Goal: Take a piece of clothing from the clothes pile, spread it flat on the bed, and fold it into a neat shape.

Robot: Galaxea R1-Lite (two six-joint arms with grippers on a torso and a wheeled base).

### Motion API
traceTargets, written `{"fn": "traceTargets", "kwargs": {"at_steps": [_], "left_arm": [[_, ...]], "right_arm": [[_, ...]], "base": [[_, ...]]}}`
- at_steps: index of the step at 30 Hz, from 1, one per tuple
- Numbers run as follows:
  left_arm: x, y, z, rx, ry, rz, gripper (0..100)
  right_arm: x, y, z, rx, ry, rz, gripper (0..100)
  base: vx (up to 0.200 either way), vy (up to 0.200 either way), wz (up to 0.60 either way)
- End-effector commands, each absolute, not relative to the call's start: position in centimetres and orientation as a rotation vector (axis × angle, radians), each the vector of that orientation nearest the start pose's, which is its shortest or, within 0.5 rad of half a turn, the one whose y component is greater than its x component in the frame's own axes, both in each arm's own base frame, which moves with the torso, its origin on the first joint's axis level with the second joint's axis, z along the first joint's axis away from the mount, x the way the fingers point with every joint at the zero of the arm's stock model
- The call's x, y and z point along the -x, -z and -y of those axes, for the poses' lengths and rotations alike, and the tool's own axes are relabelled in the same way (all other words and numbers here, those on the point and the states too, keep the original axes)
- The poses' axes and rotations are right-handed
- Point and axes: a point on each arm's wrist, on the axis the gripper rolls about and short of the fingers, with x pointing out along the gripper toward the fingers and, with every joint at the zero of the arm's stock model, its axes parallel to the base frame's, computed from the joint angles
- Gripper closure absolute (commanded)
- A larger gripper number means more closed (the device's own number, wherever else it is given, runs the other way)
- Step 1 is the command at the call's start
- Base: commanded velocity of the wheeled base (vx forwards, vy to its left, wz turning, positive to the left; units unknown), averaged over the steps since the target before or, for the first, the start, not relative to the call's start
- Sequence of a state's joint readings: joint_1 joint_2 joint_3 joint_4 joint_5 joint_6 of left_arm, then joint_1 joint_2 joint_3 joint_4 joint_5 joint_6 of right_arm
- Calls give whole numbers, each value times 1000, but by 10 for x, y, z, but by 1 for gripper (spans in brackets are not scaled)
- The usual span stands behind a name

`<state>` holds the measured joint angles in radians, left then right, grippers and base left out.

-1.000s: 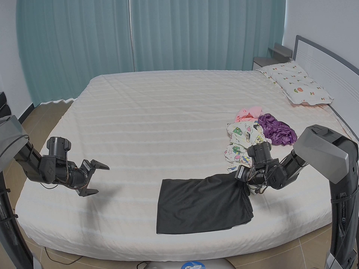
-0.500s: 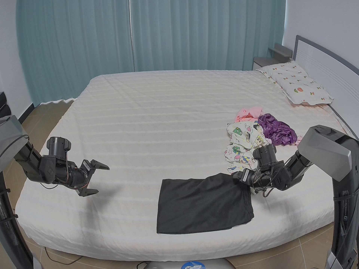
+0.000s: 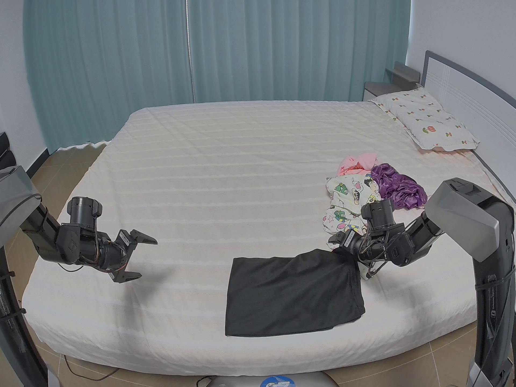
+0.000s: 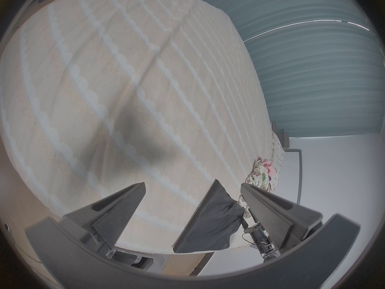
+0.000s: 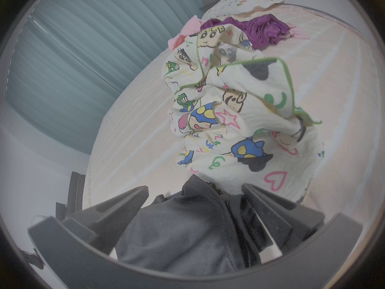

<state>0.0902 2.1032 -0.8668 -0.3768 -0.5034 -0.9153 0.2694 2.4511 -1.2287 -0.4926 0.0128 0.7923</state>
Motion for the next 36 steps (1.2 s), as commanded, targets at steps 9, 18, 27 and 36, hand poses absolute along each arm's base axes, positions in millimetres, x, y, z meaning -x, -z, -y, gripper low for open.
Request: {"fn": "traceTargets", "kwargs": {"at_steps": [9, 18, 27, 36], "left_arm": [[-346, -42, -20, 1101, -20, -964, 0], [-346, -42, -20, 1101, -20, -964, 0], [-346, -42, -21, 1100, -22, -963, 0], [-345, -42, -20, 1098, -24, -966, 0]], "right_arm": [[-425, 24, -101, -735, 106, -801, 100], [-419, 18, -90, -768, 138, -791, 100], [-416, 22, -84, -765, 156, -802, 100], [-388, -16, -84, -696, 47, -791, 0]], "base": [[0, 0, 0], [0, 0, 0], [0, 0, 0], [0, 0, 0]]}}
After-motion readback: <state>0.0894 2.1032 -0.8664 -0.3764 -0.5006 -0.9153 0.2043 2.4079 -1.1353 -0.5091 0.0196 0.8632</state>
